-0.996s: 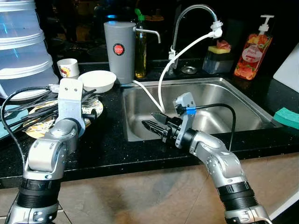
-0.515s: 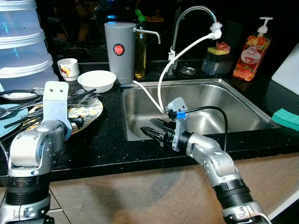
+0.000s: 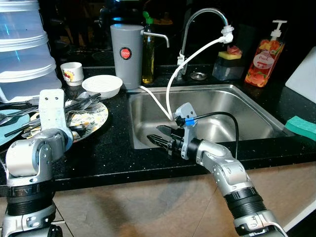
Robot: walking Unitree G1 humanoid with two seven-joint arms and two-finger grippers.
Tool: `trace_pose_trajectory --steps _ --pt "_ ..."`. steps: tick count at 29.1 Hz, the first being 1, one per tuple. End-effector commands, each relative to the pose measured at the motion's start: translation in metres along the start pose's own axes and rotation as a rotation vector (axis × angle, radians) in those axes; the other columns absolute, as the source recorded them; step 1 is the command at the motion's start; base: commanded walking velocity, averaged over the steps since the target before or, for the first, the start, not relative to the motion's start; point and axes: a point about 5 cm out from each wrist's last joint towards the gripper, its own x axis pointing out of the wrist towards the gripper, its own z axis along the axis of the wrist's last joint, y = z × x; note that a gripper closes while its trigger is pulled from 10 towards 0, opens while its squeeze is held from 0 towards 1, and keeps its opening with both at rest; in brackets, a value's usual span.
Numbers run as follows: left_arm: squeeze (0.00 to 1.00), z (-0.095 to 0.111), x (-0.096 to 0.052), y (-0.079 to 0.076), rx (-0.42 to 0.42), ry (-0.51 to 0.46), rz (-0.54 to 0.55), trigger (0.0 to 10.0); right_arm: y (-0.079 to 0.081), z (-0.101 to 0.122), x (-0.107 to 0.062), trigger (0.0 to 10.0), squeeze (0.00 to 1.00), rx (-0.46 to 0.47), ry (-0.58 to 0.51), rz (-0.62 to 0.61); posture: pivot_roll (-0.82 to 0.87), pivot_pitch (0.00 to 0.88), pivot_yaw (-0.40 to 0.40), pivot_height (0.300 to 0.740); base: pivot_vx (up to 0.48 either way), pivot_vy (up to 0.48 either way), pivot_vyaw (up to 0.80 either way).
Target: Kitchen organization
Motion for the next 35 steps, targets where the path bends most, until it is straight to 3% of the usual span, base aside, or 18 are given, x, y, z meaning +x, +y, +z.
trace_pose_trajectory --steps 1,2,3,4,6,8,9,26,29,30,32,35 --pt "0.00 -0.010 0.005 -0.001 -0.006 0.056 -0.005 7.2 0.000 0.003 0.002 10.0 0.00 -0.015 -0.002 0.007 0.03 0.002 -0.048 0.740 0.000 0.000 0.00" --pt "0.00 -0.011 0.007 0.000 -0.002 0.058 -0.001 2.0 -0.001 0.003 0.003 10.0 0.00 -0.005 -0.007 0.005 0.03 0.002 -0.052 0.740 0.000 0.000 0.00" --pt "0.00 -0.011 0.009 0.002 0.002 0.059 0.003 1.7 -0.002 0.004 0.004 10.0 0.00 0.007 -0.014 0.003 0.03 0.000 -0.053 0.740 0.000 0.000 0.00" --pt "0.00 -0.011 0.011 0.003 0.013 0.060 0.006 2.5 -0.003 0.005 0.004 10.0 0.00 0.022 -0.022 0.000 0.03 0.000 -0.054 0.740 0.000 0.000 0.00" --pt "0.00 -0.010 0.012 0.003 0.018 0.057 0.004 1.1 -0.004 0.006 0.005 10.0 0.00 0.028 -0.026 -0.003 0.03 0.001 -0.055 0.740 0.000 0.000 0.00" --pt "0.00 -0.009 0.013 0.004 0.020 0.054 0.003 1.1 -0.004 0.006 0.005 10.0 0.00 0.030 -0.027 -0.006 0.03 0.001 -0.055 0.740 0.000 0.000 0.00" --pt "0.00 -0.008 0.014 0.004 0.023 0.049 -0.003 0.0 -0.005 0.006 0.006 10.0 0.00 0.036 -0.029 -0.010 0.03 0.001 -0.055 0.740 0.000 0.000 0.00" --pt "0.00 0.009 0.017 -0.006 0.073 -0.052 -0.074 0.0 -0.011 0.006 0.007 10.0 0.00 0.064 -0.026 -0.048 0.03 0.007 -0.057 0.740 0.000 0.000 0.00" --pt "0.00 0.014 0.016 -0.009 0.087 -0.095 -0.086 0.0 -0.011 0.006 0.008 10.0 0.00 0.069 -0.029 -0.058 0.03 0.007 -0.055 0.740 0.000 0.000 0.00" --pt "0.00 0.023 0.013 -0.014 0.120 -0.185 -0.123 0.0 -0.012 0.007 0.008 10.0 0.00 0.080 -0.038 -0.066 0.03 0.010 -0.054 0.740 0.000 0.000 0.00" --pt "0.00 0.029 0.009 -0.018 0.163 -0.244 -0.152 0.0 -0.013 0.008 0.008 10.0 0.00 0.087 -0.046 -0.069 0.03 0.010 -0.054 0.740 0.000 0.000 0.00" --pt "0.00 0.033 0.008 -0.019 0.176 -0.272 -0.156 0.0 -0.014 0.009 0.008 10.0 0.00 0.091 -0.050 -0.072 0.03 0.013 -0.053 0.740 0.000 0.000 0.00"
